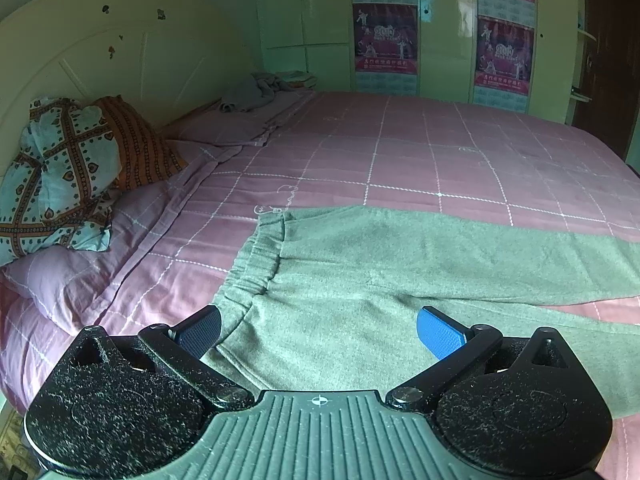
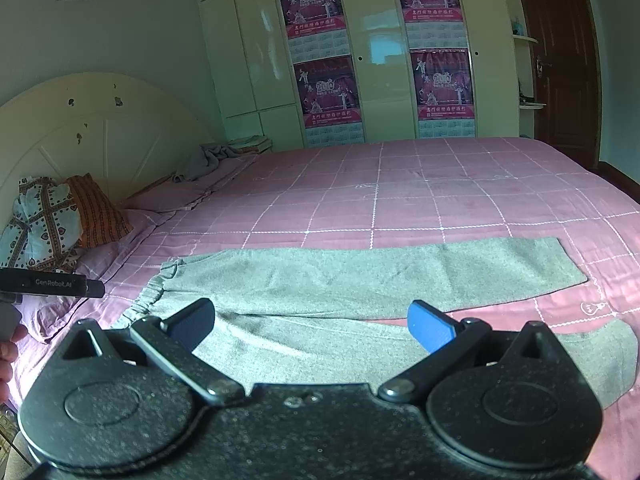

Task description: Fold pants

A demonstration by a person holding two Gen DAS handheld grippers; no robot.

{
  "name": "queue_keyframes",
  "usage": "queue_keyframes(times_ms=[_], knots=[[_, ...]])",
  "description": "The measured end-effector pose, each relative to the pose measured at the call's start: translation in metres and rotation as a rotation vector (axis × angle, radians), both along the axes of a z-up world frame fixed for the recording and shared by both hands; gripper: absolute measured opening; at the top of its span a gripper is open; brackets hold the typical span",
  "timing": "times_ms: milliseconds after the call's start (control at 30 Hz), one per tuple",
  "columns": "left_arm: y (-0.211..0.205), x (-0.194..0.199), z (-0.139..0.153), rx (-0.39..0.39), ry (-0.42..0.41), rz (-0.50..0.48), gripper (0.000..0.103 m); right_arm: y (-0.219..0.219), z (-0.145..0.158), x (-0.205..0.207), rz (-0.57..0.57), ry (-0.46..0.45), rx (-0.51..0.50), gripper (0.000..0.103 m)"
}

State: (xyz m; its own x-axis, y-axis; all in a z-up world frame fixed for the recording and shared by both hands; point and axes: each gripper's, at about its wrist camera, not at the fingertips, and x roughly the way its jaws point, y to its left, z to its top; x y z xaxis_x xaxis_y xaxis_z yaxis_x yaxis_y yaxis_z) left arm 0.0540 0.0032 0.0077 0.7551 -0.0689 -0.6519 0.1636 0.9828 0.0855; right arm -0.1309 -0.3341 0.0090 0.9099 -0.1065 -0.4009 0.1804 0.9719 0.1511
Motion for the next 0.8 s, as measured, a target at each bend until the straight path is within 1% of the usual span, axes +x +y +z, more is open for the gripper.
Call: queue_keyframes(times_ms=[200, 400, 533, 800], knots=[[-0.002, 0.015, -0.006, 0.011, 0.010, -0.004, 0.103, -0.002, -0.001, 0.012, 0.005, 0.035, 0.001, 0.103], [-0.006, 0.033, -0.012, 0.025, 0.017, -0.003, 0.103, -0.001, -0.004, 0.034, 0.022, 0.050, -0.002, 0.103], [-0.008, 0.046, -0.017, 0.033, 0.016, -0.006, 0.103, -0.002, -0.006, 0.048, 0.019, 0.048, 0.027, 0.103], [-0.009, 0.090, -0.034, 0.054, 0.038, 0.001, 0.103, -0.005, -0.010, 0.088, 0.056, 0.068, 0.038, 0.103]])
